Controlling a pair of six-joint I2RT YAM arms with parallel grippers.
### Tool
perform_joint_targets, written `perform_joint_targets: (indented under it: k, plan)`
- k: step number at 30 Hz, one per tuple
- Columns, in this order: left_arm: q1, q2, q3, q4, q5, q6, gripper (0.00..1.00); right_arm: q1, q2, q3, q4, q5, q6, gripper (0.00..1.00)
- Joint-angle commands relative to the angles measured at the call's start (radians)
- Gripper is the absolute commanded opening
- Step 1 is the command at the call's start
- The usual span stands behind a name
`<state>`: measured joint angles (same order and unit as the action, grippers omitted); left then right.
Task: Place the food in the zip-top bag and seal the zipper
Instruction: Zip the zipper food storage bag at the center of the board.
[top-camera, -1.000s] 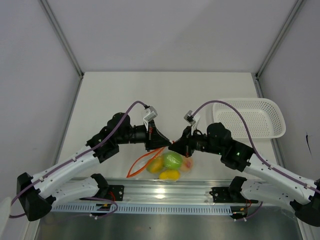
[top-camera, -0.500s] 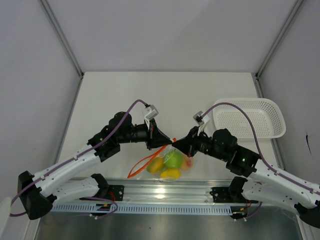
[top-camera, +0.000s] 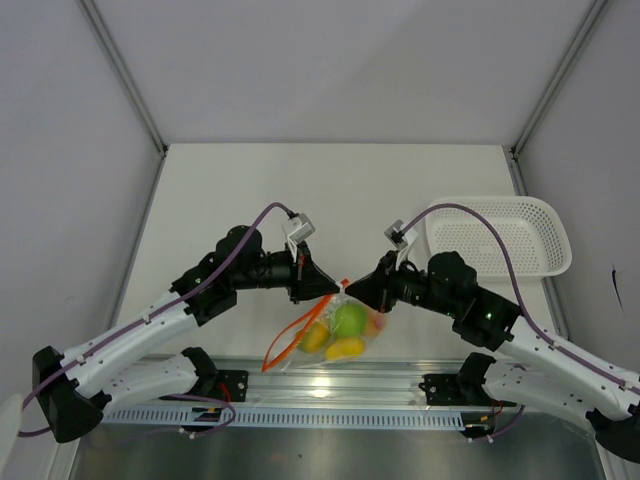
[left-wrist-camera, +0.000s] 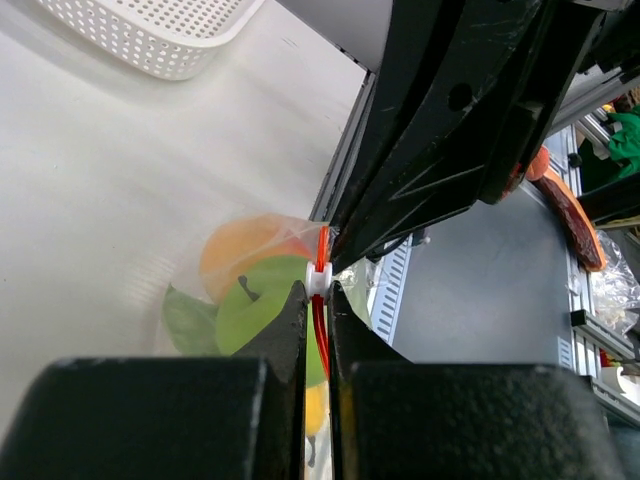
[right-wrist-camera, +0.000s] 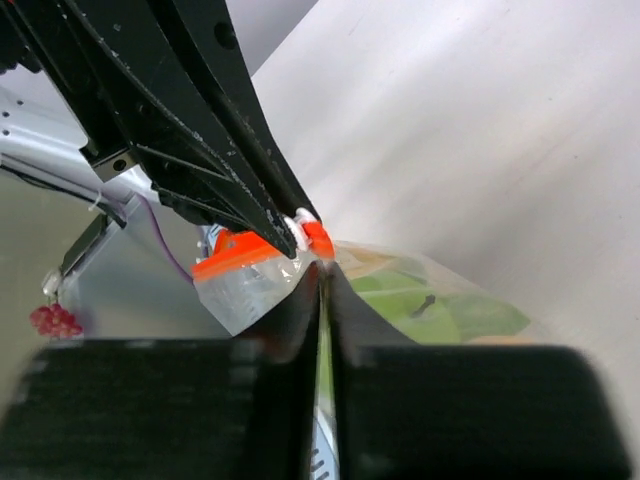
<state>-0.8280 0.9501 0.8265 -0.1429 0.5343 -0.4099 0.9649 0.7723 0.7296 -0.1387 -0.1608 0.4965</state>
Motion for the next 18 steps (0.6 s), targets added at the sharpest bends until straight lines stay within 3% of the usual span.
perform_joint_targets:
  k: [1, 4, 6, 12, 18]
  plan:
    - [0.003, -0.022, 0.016, -0.047, 0.026, 0.016, 0.00, -0.048, 0.045, 0.100, -0.008, -0.233, -0.096, 0.16]
    - [0.004, -0.016, 0.022, -0.037, 0.039, 0.008, 0.01, -0.046, 0.103, 0.148, -0.090, -0.330, -0.170, 0.39]
    - [0.003, -0.008, 0.028, -0.026, 0.049, 0.003, 0.01, -0.046, 0.130, 0.189, -0.152, -0.333, -0.214, 0.46]
    - [0.003, -0.005, 0.036, -0.023, 0.066, -0.001, 0.01, -0.074, 0.226, 0.228, -0.219, -0.405, -0.288, 0.43]
    - [0.004, -0.008, 0.037, -0.029, 0.066, 0.008, 0.00, -0.130, 0.232, 0.189, -0.171, -0.518, -0.300, 0.41]
